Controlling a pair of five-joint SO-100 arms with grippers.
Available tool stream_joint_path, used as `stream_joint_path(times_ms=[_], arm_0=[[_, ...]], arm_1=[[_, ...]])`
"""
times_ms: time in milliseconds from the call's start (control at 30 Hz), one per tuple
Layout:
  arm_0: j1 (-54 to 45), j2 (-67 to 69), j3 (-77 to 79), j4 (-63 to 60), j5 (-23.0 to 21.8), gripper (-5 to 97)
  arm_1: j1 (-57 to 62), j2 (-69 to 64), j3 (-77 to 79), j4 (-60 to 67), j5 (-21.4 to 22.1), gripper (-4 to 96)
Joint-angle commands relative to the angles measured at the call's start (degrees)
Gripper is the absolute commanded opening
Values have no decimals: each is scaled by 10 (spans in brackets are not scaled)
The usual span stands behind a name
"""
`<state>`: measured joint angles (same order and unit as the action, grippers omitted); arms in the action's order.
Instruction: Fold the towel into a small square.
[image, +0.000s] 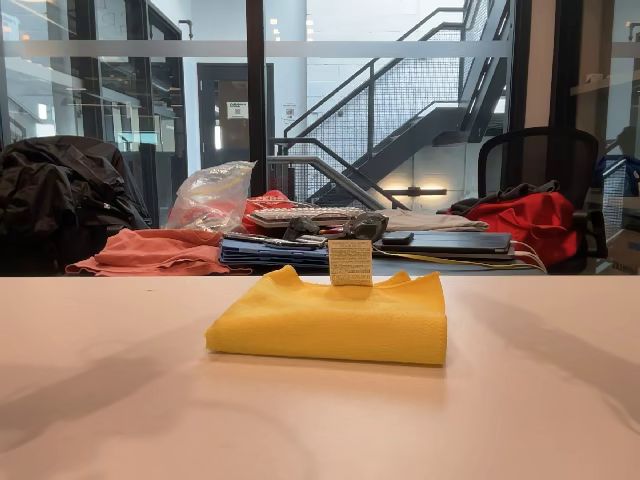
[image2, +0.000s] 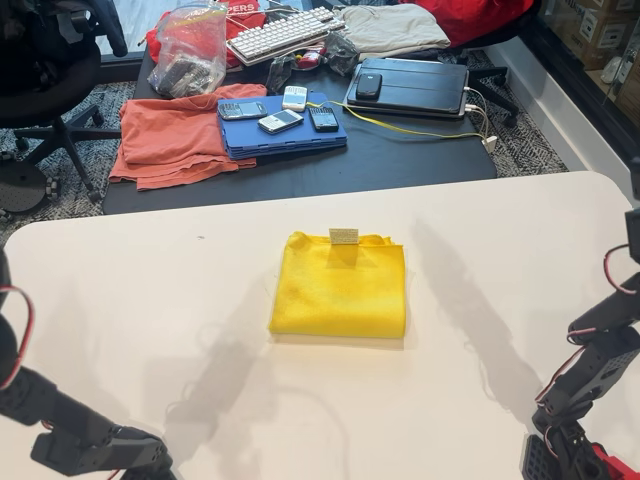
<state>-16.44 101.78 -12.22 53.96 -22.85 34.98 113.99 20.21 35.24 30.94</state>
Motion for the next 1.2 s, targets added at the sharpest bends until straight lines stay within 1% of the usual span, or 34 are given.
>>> stream_joint_path(times_ms=[0,667,733,933,1067,1167], arm_0=[[0,3,4,-1,2,188],[4,4,6,0,4,189],[4,4,4,0,-3,189],[4,2,7,0,-3,189],[-1,2,3,-16,-3,189],[3,2,3,-64,-3,189]], arm_1=[[-2,1,4,-1,-1,414],[-6,1,5,-1,-1,414],[-6,1,5,-1,-1,414],[-2,1,5,-1,-1,414],[-1,-7,6,-9,6,414],[-3,-7,1,-11,6,414]])
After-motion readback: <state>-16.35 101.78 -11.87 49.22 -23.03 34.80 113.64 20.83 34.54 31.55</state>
